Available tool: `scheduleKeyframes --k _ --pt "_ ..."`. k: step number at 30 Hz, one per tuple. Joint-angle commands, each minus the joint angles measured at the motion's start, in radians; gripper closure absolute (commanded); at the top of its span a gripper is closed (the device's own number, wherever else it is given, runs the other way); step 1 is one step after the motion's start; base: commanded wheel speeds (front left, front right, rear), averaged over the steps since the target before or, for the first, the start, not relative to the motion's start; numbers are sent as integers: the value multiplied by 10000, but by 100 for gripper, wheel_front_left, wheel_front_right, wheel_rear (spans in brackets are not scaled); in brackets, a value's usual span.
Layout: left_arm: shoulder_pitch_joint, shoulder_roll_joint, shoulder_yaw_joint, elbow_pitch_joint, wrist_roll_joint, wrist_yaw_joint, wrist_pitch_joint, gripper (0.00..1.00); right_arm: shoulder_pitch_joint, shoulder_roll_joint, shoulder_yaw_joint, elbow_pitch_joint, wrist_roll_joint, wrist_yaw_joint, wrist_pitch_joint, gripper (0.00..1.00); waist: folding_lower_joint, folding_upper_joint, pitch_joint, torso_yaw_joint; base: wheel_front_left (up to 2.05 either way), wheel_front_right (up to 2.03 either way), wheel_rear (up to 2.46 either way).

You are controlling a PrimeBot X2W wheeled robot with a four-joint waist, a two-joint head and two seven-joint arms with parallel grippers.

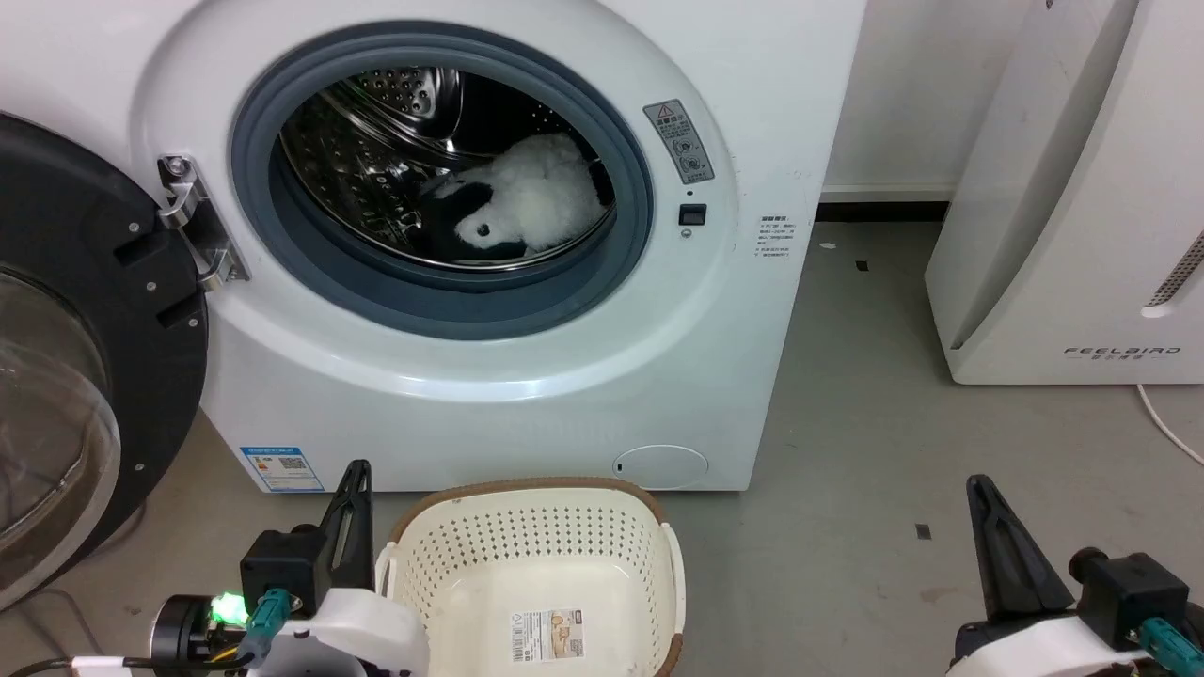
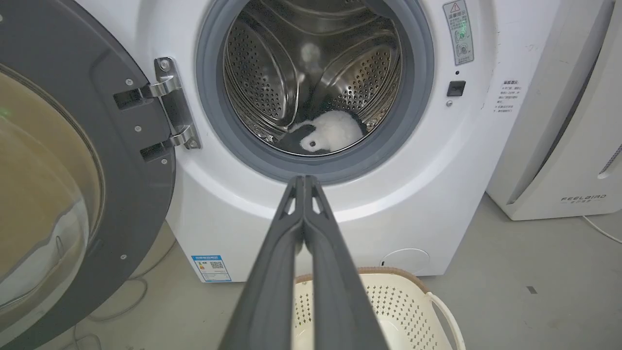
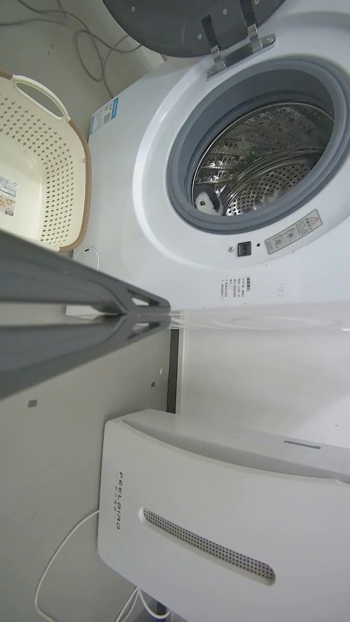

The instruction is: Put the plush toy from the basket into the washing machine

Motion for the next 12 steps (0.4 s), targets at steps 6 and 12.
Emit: scheduleKeyframes --k 6,12 --pt "133 -61 54 -186 104 -57 159 100 -278 -1 73 34 -191 -4 191 100 0 0 3 -8 0 0 0" --pt "147 -74 65 -288 126 -77 281 100 -328 -2 110 37 -271 -5 314 100 0 0 6 -14 0 0 0"
